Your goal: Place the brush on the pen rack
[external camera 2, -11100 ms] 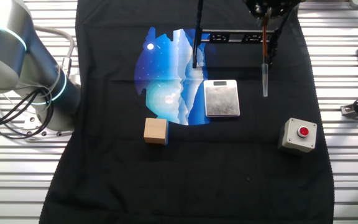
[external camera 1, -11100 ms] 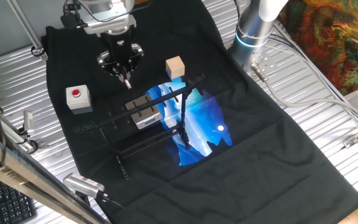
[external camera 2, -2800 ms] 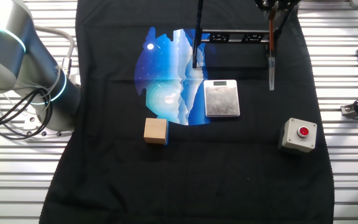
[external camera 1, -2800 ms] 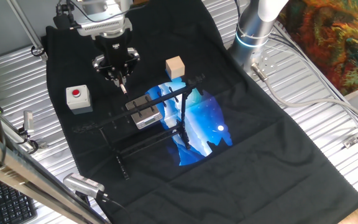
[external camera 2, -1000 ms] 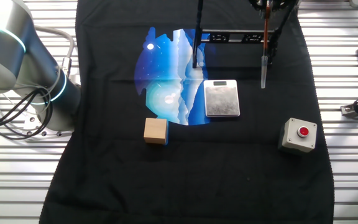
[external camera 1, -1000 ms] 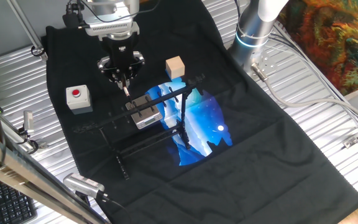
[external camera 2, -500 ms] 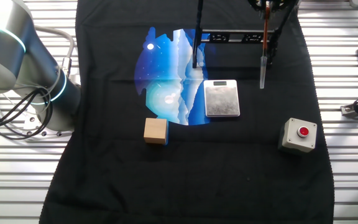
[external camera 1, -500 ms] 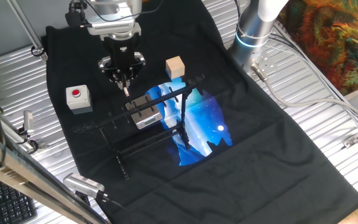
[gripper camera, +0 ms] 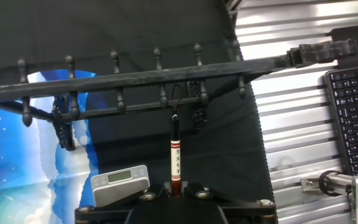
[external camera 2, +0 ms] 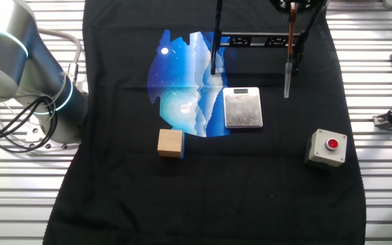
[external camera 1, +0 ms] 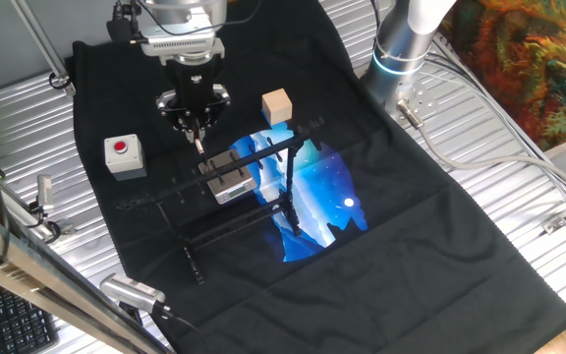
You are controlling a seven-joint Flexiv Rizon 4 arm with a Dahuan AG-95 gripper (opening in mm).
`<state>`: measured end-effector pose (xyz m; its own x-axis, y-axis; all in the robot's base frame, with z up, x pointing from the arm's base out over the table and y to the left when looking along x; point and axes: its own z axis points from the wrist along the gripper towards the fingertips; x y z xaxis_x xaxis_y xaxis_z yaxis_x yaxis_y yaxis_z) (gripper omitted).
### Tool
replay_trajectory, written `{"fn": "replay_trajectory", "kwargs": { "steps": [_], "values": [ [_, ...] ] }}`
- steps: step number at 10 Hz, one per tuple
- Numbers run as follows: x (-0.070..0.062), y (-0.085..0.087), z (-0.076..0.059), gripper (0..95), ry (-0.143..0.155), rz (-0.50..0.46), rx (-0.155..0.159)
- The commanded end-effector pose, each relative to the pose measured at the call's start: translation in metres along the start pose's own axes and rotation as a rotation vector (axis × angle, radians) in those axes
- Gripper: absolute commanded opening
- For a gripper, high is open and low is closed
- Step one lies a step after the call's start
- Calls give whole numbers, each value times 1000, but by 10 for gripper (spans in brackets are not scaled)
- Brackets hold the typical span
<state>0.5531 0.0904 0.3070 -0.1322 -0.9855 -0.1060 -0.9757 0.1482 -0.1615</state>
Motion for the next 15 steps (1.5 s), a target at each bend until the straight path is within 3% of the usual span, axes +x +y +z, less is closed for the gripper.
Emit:
{"fn": "replay_trajectory", "kwargs": {
  "steps": [1,9,15],
  "values": [
    [0,0,-1,0,-1,0,-3],
    [6,-1,-7,0,-11,-5,-8],
    [14,-2,-20,0,-17,-14,-19]
  ]
}}
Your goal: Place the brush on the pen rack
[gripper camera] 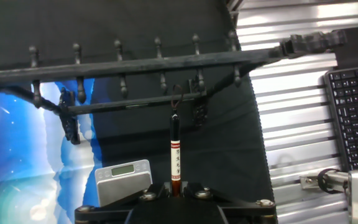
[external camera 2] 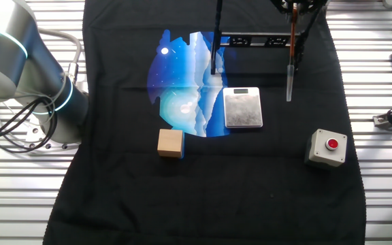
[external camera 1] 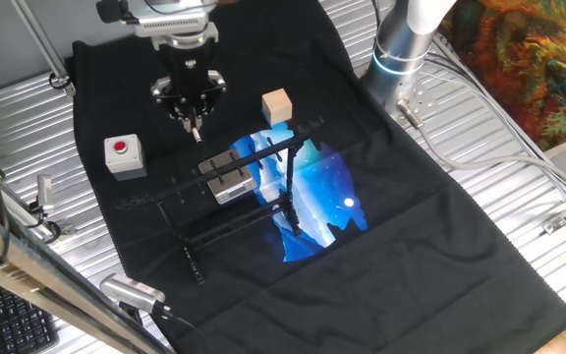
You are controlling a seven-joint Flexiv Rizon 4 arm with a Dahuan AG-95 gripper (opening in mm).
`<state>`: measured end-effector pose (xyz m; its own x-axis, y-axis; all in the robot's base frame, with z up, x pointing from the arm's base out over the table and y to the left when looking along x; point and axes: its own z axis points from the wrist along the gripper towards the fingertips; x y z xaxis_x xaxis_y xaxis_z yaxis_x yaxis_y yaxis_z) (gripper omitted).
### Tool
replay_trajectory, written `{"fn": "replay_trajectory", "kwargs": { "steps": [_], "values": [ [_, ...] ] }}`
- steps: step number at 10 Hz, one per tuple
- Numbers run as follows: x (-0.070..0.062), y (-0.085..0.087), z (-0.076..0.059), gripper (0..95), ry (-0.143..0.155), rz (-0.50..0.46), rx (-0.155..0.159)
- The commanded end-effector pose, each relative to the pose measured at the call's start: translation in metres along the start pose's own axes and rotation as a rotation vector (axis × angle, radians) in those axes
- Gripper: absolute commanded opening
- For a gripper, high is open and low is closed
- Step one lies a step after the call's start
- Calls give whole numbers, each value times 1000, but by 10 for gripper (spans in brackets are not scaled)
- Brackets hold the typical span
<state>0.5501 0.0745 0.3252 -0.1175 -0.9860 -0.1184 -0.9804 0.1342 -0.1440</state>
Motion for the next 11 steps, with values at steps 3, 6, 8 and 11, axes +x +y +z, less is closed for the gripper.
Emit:
{"fn": "replay_trajectory", "kwargs": {
  "steps": [3,6,8,11],
  "values": [
    [3,7,1,0,-7,5,3],
    [4,13,0,0,-7,17,4],
    [3,14,-2,0,-4,21,4],
    [2,14,-2,0,-3,27,6]
  ]
}}
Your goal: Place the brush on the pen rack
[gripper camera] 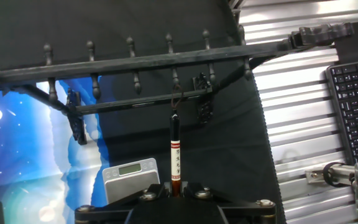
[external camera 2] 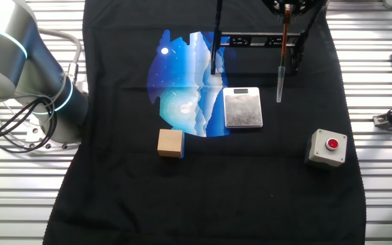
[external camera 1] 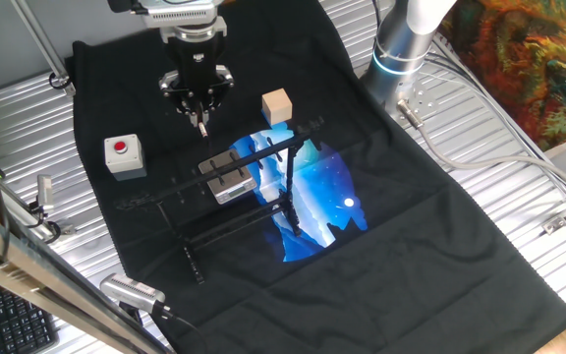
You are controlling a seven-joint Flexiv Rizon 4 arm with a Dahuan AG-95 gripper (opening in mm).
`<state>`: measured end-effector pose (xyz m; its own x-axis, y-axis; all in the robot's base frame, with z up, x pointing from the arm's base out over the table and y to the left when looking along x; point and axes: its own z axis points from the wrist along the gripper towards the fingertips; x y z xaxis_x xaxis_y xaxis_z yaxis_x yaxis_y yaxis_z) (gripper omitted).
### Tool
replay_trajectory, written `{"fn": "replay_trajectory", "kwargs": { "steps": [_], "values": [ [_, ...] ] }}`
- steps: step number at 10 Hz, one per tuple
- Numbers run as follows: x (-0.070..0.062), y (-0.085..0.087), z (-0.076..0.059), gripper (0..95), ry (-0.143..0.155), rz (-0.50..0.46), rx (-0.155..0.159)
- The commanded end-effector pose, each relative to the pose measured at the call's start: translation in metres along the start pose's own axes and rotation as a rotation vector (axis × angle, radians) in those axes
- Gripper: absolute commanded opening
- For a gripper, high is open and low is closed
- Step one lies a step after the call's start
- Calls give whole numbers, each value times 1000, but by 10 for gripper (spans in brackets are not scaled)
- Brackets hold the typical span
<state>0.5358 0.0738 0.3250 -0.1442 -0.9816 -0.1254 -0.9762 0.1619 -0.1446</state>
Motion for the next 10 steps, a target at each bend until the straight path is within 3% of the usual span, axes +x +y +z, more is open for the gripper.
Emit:
{"fn": "replay_trajectory", "kwargs": {
  "steps": [1,10],
  "values": [
    [-1,2,1,0,-2,7,5],
    [-6,5,5,0,6,27,17]
  ]
}}
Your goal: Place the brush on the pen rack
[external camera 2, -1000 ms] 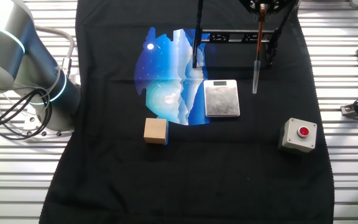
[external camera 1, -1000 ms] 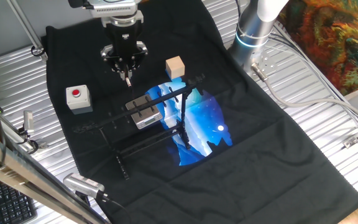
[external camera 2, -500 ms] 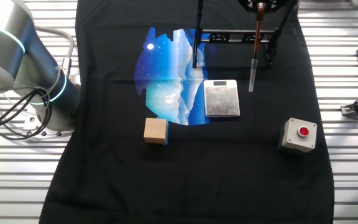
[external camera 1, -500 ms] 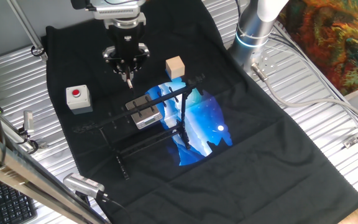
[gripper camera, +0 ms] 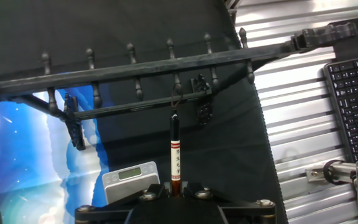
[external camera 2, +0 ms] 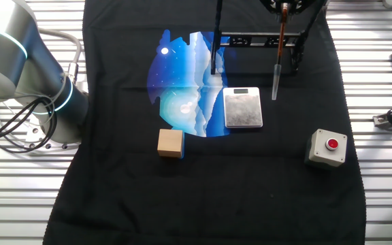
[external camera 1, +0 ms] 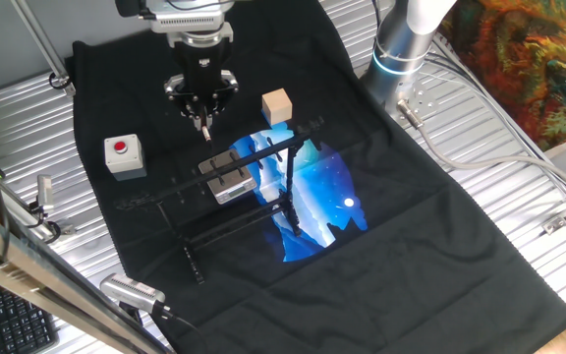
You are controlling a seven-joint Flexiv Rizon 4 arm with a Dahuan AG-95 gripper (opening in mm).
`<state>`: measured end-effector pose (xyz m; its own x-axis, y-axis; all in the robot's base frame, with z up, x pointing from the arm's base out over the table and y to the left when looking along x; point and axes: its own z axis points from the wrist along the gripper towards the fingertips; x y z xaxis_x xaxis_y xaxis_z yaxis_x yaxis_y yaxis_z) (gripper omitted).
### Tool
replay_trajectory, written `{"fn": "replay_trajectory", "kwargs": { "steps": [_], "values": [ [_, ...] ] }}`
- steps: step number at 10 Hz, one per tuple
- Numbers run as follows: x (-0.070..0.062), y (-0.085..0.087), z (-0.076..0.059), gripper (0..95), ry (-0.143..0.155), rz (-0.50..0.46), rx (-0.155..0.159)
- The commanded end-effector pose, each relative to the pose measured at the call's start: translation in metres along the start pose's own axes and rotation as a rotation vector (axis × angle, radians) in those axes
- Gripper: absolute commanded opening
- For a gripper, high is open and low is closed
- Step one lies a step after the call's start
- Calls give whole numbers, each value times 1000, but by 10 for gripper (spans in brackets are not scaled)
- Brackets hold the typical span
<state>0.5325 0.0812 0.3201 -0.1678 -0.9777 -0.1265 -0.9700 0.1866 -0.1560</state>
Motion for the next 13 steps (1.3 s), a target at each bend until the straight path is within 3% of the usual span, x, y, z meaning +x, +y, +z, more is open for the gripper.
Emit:
{"fn": "replay_trajectory", "kwargs": {
  "steps": [1,13],
  "values": [
    [0,0,1,0,5,4,4],
    [-3,0,8,0,2,31,20]
  ]
}}
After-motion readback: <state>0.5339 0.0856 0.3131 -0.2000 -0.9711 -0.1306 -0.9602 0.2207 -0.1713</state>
